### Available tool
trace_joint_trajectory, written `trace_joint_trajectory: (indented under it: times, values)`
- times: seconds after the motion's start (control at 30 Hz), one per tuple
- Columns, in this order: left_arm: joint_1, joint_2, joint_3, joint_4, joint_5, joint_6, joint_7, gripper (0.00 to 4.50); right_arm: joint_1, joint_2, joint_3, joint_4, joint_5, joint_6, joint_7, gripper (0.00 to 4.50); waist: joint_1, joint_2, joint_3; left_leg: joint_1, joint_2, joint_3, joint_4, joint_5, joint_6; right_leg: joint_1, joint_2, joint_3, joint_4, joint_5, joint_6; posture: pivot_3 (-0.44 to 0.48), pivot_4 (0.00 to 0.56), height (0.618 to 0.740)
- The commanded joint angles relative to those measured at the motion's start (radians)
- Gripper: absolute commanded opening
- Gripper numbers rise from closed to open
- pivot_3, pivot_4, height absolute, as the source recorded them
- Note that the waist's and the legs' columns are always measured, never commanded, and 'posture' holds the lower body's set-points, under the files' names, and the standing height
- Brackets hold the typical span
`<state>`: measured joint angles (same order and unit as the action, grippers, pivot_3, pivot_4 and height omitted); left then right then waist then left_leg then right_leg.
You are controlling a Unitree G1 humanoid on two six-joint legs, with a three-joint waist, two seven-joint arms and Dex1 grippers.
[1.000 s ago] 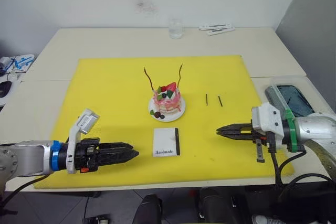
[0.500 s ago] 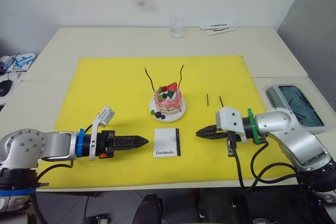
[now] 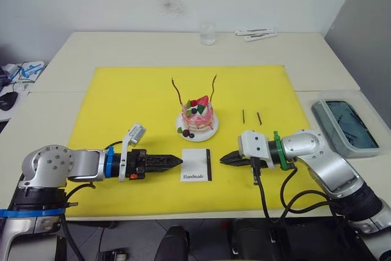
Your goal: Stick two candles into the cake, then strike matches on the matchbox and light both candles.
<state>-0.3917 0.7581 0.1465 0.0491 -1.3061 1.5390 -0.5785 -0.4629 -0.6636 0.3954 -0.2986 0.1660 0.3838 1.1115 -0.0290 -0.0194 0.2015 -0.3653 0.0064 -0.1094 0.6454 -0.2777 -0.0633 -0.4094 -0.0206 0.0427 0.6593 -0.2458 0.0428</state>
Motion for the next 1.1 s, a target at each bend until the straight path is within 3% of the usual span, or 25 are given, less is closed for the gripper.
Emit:
trace_joint_trajectory:
  times: [0.03,0.43,1.1]
  values:
    - [-0.015,-0.041,-0.003,-0.006,0.014,0.019,0.006,4.5,-0.024,0.008,-0.002,-0.01,-0.008,-0.014,0.006,0.03,0.0,0.0,0.0,0.0,0.0,0.0,0.0,0.0,0.0,0.0,0.0,0.0,0.0,0.0,0.0,0.0,0.15,0.74]
    - [-0.03,-0.14,0.023,-0.014,0.081,0.056,0.04,4.5,-0.024,0.01,0.023,0.003,-0.047,0.001,0.009,0.03,0.0,0.0,0.0,0.0,-0.002,-0.001,0.0,0.002,-0.003,0.001,-0.002,0.0,0.0,0.001,0.002,0.0,0.15,0.74]
    - [-0.004,-0.193,0.054,-0.057,0.133,0.075,0.057,4.5,-0.11,0.114,0.118,0.082,-0.143,0.091,-0.01,0.03,0.0,-0.001,-0.001,0.001,-0.005,-0.003,0.0,0.003,-0.006,0.002,-0.004,0.0,0.0,0.002,0.004,0.0,0.15,0.74]
